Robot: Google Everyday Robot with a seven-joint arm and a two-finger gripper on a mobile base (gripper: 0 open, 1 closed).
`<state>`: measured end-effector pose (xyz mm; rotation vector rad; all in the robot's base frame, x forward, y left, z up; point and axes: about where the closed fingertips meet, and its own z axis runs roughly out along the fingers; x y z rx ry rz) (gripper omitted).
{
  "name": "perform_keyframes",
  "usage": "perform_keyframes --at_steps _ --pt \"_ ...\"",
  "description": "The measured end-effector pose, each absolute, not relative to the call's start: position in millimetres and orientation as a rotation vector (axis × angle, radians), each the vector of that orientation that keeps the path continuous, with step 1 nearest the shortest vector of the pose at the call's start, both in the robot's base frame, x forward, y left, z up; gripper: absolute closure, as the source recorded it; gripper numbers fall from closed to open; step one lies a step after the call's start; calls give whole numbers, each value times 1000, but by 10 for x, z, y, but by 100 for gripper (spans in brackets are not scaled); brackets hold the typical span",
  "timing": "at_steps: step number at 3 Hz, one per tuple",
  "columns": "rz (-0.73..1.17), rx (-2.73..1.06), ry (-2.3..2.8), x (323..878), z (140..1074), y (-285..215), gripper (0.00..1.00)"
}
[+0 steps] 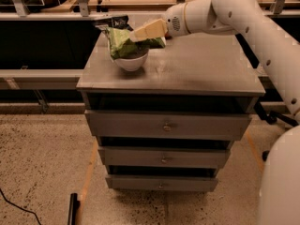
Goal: Place green jalapeno chip bag into white bowl
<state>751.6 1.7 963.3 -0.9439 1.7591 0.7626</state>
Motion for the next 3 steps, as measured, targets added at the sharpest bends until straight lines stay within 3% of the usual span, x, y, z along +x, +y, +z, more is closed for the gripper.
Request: perform_keyframes --at_steps 2,3 --pt "542 -784 1698 7240 10244 -836 0" --pt "292 -608 1706 7005 10550 -1555 0"
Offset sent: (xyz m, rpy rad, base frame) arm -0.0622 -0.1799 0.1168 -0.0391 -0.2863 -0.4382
